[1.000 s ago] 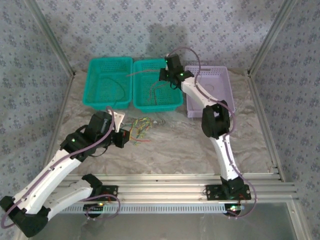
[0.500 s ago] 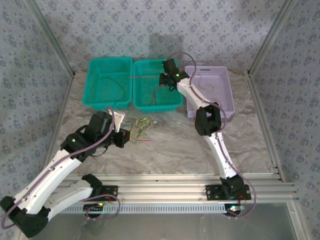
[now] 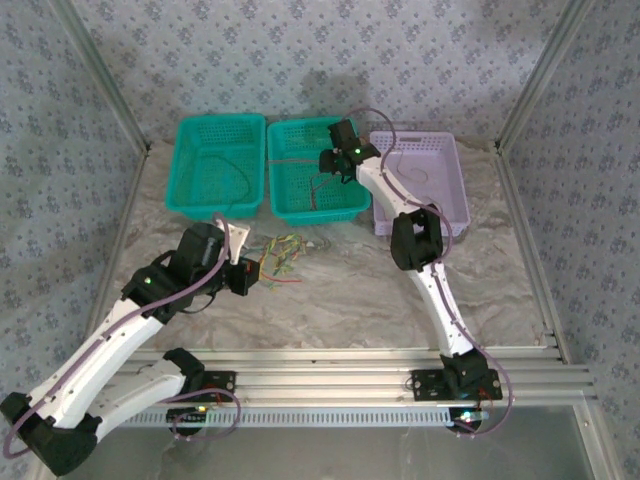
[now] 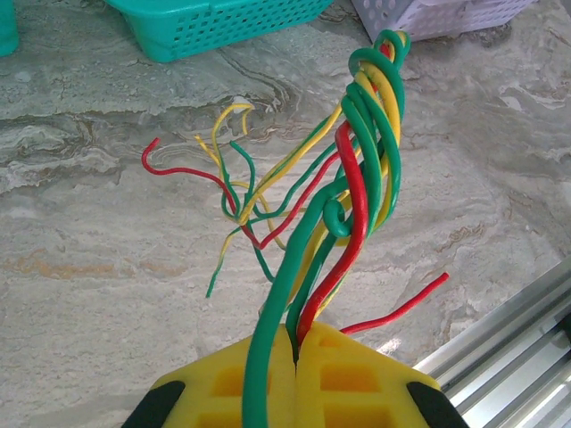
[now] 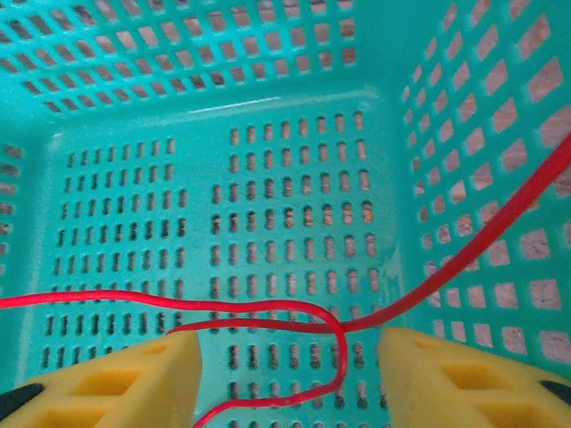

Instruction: Untangle the cables

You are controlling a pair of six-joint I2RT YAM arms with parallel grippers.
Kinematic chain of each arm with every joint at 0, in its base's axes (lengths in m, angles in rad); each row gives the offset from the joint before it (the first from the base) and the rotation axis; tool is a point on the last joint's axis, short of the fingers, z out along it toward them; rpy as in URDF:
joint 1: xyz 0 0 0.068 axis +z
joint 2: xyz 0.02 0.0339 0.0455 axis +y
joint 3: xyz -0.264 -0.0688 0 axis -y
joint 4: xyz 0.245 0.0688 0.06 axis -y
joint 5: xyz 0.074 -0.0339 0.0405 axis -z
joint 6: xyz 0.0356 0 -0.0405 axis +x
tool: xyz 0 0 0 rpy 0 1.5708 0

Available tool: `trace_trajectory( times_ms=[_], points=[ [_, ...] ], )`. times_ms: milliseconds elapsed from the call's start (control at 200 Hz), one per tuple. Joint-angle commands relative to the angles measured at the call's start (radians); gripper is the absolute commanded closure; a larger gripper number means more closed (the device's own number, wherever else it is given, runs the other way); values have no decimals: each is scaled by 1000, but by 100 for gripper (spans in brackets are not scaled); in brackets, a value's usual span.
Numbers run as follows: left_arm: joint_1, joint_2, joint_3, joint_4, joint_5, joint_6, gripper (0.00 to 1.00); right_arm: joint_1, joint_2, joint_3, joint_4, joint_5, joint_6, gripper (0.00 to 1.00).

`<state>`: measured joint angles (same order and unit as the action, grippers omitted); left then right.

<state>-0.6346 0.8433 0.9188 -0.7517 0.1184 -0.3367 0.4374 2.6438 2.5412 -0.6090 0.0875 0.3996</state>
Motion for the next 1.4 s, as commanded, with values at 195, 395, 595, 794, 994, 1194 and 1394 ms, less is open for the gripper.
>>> trace_trajectory(
  times_ms=[195, 395, 595, 794, 994, 1194, 1394],
  points=[
    [10, 2, -2, 33, -2, 26, 100, 71, -145, -32, 135, -49, 9, 43],
    [13, 0, -3, 30, -3, 27, 100, 74, -68, -7, 194, -157, 80, 50],
    [13, 0, -5, 33, -8, 28, 100, 84, 20, 13, 199, -172, 95, 50],
    [16, 5, -5, 33, -5, 30, 100, 79, 111, 14, 165, -145, 156, 50],
    [17, 11, -5, 35, -2, 30, 100, 61, 140, 13, 132, -132, 189, 51],
    [18, 13, -5, 35, -1, 30, 100, 50, 91, 10, 179, -236, 162, 52],
    [19, 19, -5, 36, 3, 30, 100, 64, -2, 8, 216, -233, 164, 50]
  ],
)
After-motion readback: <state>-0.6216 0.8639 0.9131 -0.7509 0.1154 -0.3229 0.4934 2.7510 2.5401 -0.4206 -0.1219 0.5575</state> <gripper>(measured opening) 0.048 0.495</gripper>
